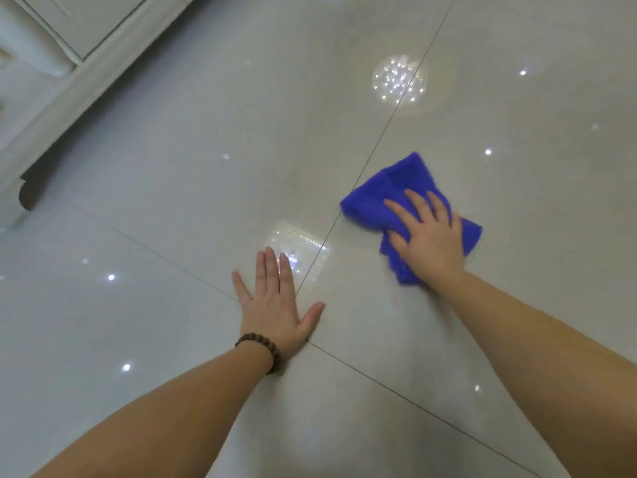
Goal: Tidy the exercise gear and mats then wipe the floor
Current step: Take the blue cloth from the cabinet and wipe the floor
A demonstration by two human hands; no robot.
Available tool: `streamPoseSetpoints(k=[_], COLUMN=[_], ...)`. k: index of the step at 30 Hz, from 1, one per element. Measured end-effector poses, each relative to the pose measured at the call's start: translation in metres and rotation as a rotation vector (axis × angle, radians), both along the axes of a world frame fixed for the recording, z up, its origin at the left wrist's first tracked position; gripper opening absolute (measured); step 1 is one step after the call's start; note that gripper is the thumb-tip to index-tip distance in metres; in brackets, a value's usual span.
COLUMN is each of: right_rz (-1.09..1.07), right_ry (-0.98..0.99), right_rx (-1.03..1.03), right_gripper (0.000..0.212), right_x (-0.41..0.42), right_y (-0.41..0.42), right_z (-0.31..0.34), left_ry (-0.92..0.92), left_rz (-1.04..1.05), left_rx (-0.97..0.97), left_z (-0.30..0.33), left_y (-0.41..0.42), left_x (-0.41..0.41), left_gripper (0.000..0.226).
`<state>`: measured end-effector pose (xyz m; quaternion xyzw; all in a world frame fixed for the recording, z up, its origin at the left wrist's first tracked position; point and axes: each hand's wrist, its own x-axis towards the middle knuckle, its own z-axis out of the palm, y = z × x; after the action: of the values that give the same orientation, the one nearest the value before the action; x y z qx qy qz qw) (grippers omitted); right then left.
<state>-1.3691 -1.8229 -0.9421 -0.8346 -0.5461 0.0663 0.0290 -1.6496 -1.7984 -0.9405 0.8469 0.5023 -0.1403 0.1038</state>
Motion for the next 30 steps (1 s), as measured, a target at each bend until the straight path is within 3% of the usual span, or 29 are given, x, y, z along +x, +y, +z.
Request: streamPoseSetpoints(k=[3,5,7,10,12,14,17,19,20,23,25,27,30], right_rz=[-0.442,-0.49,-0.303,0.152,0.358,0.357,-0.037,-0.283,-0.274,0.145,0.319,0.224,-0.22], right_ry=[0.082,0.088,0.083,0.048,0.04,0.0,0.038,0.066,0.057,0.052,0.049,-0.015,0.022], right_rx=[-0.037,-0.02,-0.004,-0.023,-0.051,-0.017,-0.019,-0.004,0.024,0.029,-0.014,0.004,0.005], right_gripper=[0.055,0.056,0.056,0.058,0.059,0.058,0.056,0.056,0.057,0.06,0.06,0.058,0.056], right_x=[0.042,0.012,-0.054,-0.152,-0.153,-0.114,-0.064,-0.097,-0.129,-0.207,-0.18,-0.122,-0.083], right_y=[-0.003,0.003,0.0,-0.02,-0.025,-0.024,-0.021,-0.024,-0.03,-0.061,-0.068,-0.071,-0.076], right_z=[0.009,0.013,0.009,0.005,0.006,0.0,0.002,0.003,0.003,0.003,0.003,-0.002,0.0], left_ry=[-0.021,-0.008,0.01,0.051,0.035,0.037,0.059,0.066,0.067,0.014,-0.001,0.047,0.082], left_rz=[-0.04,-0.139,-0.211,-0.234,-0.238,-0.229,-0.226,-0.237,-0.245,-0.266,-0.264,-0.256,-0.241], left_rx=[-0.066,-0.158,-0.189,-0.145,-0.111,-0.11,-0.091,-0.103,-0.115,-0.144,-0.152,-0.141,-0.161], left_z=[0.006,0.014,0.017,0.017,0.012,0.011,0.008,0.01,0.011,0.011,0.009,0.009,0.012], left_y=[0.008,0.015,0.014,-0.002,-0.006,-0.004,-0.005,-0.004,-0.003,-0.001,-0.001,-0.002,-0.001], left_x=[-0.004,-0.02,-0.042,-0.059,-0.06,-0.059,-0.063,-0.063,-0.062,-0.062,-0.063,-0.062,-0.061], left_gripper=[0.106,0.117,0.128,0.137,0.136,0.138,0.139,0.137,0.135,0.125,0.127,0.137,0.144])
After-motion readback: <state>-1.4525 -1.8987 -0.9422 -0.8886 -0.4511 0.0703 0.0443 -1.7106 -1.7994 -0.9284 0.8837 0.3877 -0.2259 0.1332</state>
